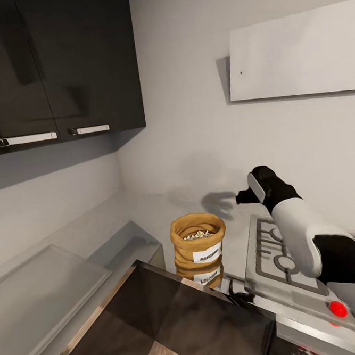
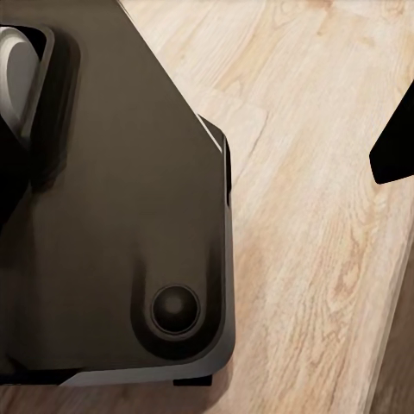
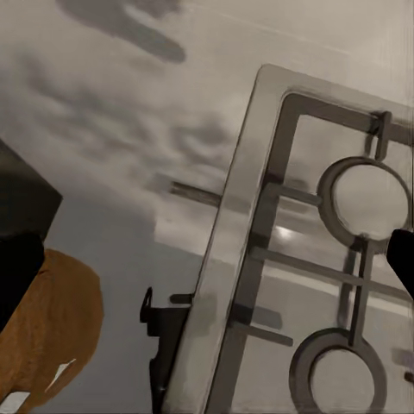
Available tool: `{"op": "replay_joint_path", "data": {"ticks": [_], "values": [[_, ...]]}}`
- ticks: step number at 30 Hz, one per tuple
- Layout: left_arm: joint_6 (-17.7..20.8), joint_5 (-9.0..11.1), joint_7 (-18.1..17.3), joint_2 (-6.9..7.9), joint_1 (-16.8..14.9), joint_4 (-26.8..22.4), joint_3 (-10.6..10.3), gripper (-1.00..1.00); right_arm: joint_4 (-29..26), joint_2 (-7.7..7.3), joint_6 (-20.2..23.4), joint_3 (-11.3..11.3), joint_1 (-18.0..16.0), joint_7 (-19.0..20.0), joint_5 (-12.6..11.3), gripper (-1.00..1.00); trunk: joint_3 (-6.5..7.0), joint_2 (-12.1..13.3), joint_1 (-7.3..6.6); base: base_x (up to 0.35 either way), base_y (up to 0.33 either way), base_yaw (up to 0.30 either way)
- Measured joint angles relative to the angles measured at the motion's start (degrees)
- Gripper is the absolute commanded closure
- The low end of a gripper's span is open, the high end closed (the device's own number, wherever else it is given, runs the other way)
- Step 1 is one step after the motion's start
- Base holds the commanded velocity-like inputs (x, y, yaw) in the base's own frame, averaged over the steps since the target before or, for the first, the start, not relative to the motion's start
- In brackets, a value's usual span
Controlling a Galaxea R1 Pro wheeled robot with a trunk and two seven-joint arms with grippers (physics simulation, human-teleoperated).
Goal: In the kitchen, take the popcorn bag from the countertop, put it into the microwave, and heat it until the popcorn is cooked so the cooked popcorn ends up inside the bag.
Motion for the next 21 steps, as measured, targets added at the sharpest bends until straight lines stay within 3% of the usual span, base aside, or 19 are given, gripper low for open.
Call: {"op": "replay_joint_path", "data": {"ticks": [9,21], "values": [[0.0,0.0,0.0,0.03,0.0,0.0,0.0,-1.0,2.2,-0.14,-0.1,-0.5,-0.6,0.0,-0.1,-1.0,0.0,0.0,0.0,0.0,0.0,0.023],[0.0,0.0,0.0,0.0,0.0,0.0,0.0,-1.0,2.3,-0.13,-0.1,-0.9,-0.6,0.0,0.0,-1.0,0.0,0.0,0.0,0.0,0.0,0.245]]}}
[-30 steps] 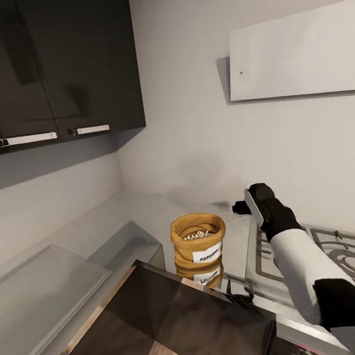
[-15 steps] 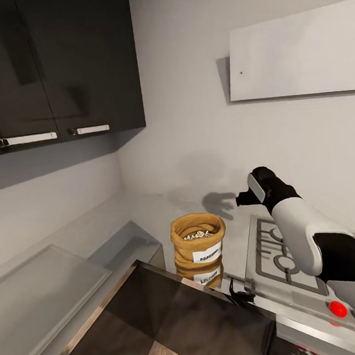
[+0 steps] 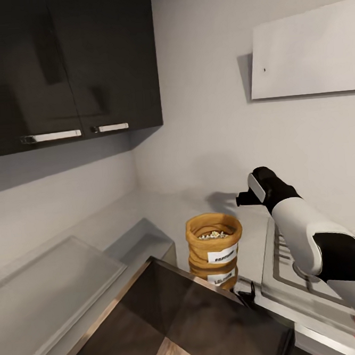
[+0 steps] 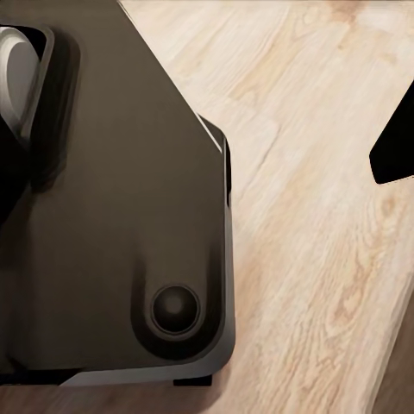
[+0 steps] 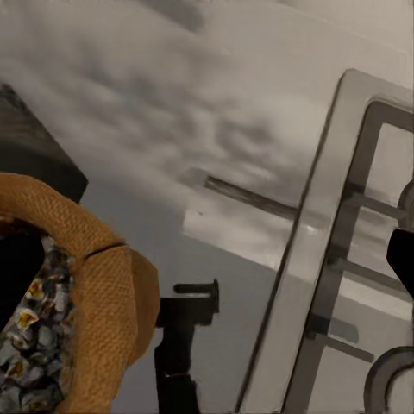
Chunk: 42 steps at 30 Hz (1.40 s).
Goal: In the kitchen, take the popcorn bag from the countertop, put it into the microwave, and heat it until the popcorn is cooked so the cooked popcorn ends up inside the bag.
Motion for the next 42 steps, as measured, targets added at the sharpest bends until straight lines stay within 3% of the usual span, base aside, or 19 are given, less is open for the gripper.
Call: {"op": "replay_joint_path", "data": {"ticks": [3,6,10,42], "values": [[0.0,0.0,0.0,-0.02,0.0,0.0,0.0,-1.0,0.0,0.0,0.0,-0.2,0.0,0.0,0.0,-1.0,0.0,0.0,0.0,-0.002,0.0,0.226],[0.0,0.0,0.1,-0.46,0.0,0.0,0.1,-1.0,0.0,0.0,0.0,-2.7,0.0,0.0,0.0,-1.0,0.0,0.0,0.02,-0.091,0.0,0.124],[0.0,0.0,0.1,-0.59,0.0,0.0,0.1,-1.0,0.0,-0.01,0.0,-4.1,0.0,0.0,0.0,-1.0,0.0,0.0,0.02,-0.186,0.089,0.066],[0.0,0.0,0.0,-0.71,0.0,0.0,0.1,-1.0,4.3,0.07,-0.1,-4.3,0.0,0.2,0.0,-1.0,-0.04,0.0,0.0,-0.086,0.061,0.001]]}}
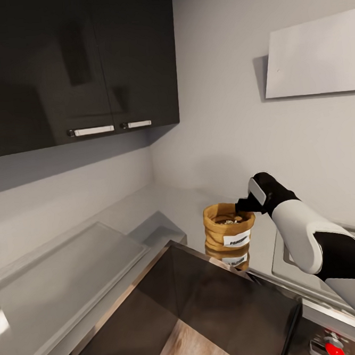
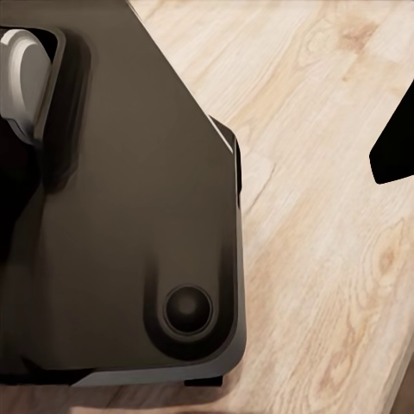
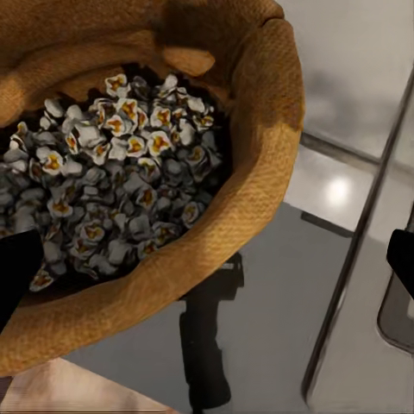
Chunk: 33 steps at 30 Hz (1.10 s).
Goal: In the kitchen, take the popcorn bag from the countertop, put it into the microwave, and heat it until the popcorn is cooked so the cooked popcorn ends up inside the bag.
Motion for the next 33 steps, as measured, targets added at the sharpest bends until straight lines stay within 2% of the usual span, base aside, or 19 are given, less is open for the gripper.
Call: {"op": "replay_joint_path", "data": {"ticks": [4,13,16,17,19,22,23,25,26,29,33], "values": [[0.0,0.0,0.0,0.0,0.0,0.0,0.0,-1.0,2.8,0.01,-0.1,0.0,0.0,0.1,0.0,-1.0,-0.13,0.0,0.0,0.0,0.0,0.0],[0.0,0.0,0.0,0.0,0.0,0.0,0.0,-1.0,3.3,-0.01,-0.2,-0.5,0.0,0.0,0.0,-1.0,-0.26,0.0,0.0,0.0,0.0,0.0],[0.0,0.0,0.0,0.0,0.0,0.0,0.0,-1.0,3.2,-0.03,-0.3,-3.5,0.0,0.0,0.0,-1.0,-0.26,0.0,0.0,0.0,0.0,0.0],[0.0,0.0,0.0,0.0,0.0,0.0,0.0,-1.0,3.1,-0.03,-0.3,-6.1,0.0,-0.1,0.0,-1.0,-0.26,0.0,0.0,0.0,0.0,0.0],[0.0,0.0,0.0,0.0,0.0,0.0,0.0,-1.0,3.1,-0.01,-0.5,-9.9,0.0,-1.2,0.0,-1.0,-0.26,0.0,0.0,0.0,0.0,0.0],[0.0,0.0,0.0,0.0,0.0,0.0,0.0,-1.0,3.1,0.22,-1.7,-14.6,0.0,-7.3,0.0,-1.0,-0.26,0.0,0.0,0.0,0.0,0.0],[0.0,0.0,0.0,0.0,0.0,0.0,0.0,-1.0,3.1,0.46,-3.8,-16.7,0.0,-12.3,0.0,-1.0,-0.26,0.0,0.0,0.0,0.0,0.0],[0.0,0.0,0.0,0.0,0.0,0.0,0.0,-1.0,3.1,1.19,-7.7,-19.8,0.0,-19.1,-0.8,-1.0,-0.26,0.0,0.0,0.0,0.0,0.0],[0.0,0.0,0.0,0.0,0.0,0.0,0.0,-1.0,3.1,1.86,-10.0,-21.3,0.0,-23.2,-1.9,-1.0,-0.26,0.0,0.0,0.0,0.0,0.0],[0.0,0.0,0.0,0.0,0.0,0.0,0.0,-1.0,3.1,3.06,-12.4,-22.7,0.0,-28.8,-5.1,-1.0,-0.26,0.0,0.0,0.0,0.0,0.0],[0.0,0.0,0.0,0.0,0.0,0.0,0.0,-1.0,3.0,3.65,-13.3,-23.0,0.0,-32.8,-6.2,-1.0,-0.26,0.0,0.0,0.0,0.0,0.0]]}}
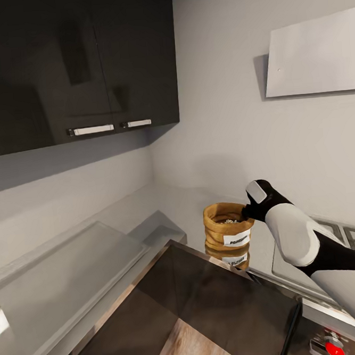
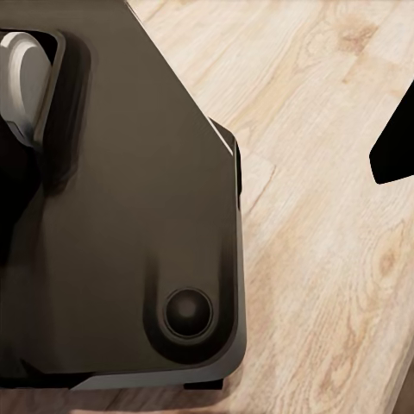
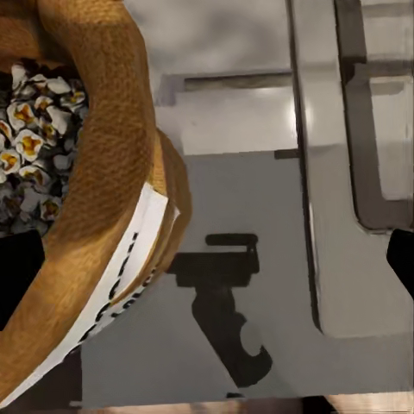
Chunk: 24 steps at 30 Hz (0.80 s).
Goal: In the kitchen, take the popcorn bag from the countertop, put it into the microwave, and heat it until the popcorn is cooked so the cooked popcorn ends up inside the bag.
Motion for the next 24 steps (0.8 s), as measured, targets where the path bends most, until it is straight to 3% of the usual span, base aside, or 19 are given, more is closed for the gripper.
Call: {"op": "replay_joint_path", "data": {"ticks": [4,8,11,12,15,19,24], "values": [[0.0,0.0,0.0,0.0,0.0,0.0,0.0,-1.0,-1.0,0.93,-2.4,0.0,-0.1,-1.5,-0.3,-1.0,0.0,0.0,0.0,0.0,0.0,0.0],[0.0,0.0,0.0,0.0,0.0,0.0,0.0,-1.0,-2.6,2.77,-4.0,-0.1,-1.4,-5.5,-1.1,-1.0,0.0,0.0,0.0,0.0,0.0,0.0],[0.0,0.0,0.0,0.0,0.0,0.0,0.0,-1.0,-2.9,3.34,-6.5,-0.1,-2.5,-8.8,-6.9,-1.0,0.0,0.0,0.0,0.0,0.0,0.0],[0.0,0.0,0.0,0.0,0.0,0.0,0.0,-1.0,-2.9,3.46,-7.1,-0.1,-2.7,-9.4,-10.3,-1.0,0.0,0.0,0.0,0.0,0.0,0.0],[0.0,0.0,0.0,0.0,0.0,0.0,0.0,-1.0,-3.0,3.59,-7.6,0.0,-3.0,-10.9,-14.9,-1.0,0.0,0.0,0.0,0.0,0.0,0.0],[0.0,0.0,0.0,0.0,0.0,0.0,0.0,-1.0,-3.0,3.63,-7.9,-0.1,-3.0,-15.0,-16.2,-1.0,0.0,0.0,0.0,0.0,0.0,0.0],[0.0,0.0,0.0,0.0,0.0,0.0,0.0,-1.0,-3.0,3.66,-8.0,-0.1,-3.0,-15.9,-17.0,-1.0,0.0,0.0,0.0,0.0,0.0,0.0]]}}
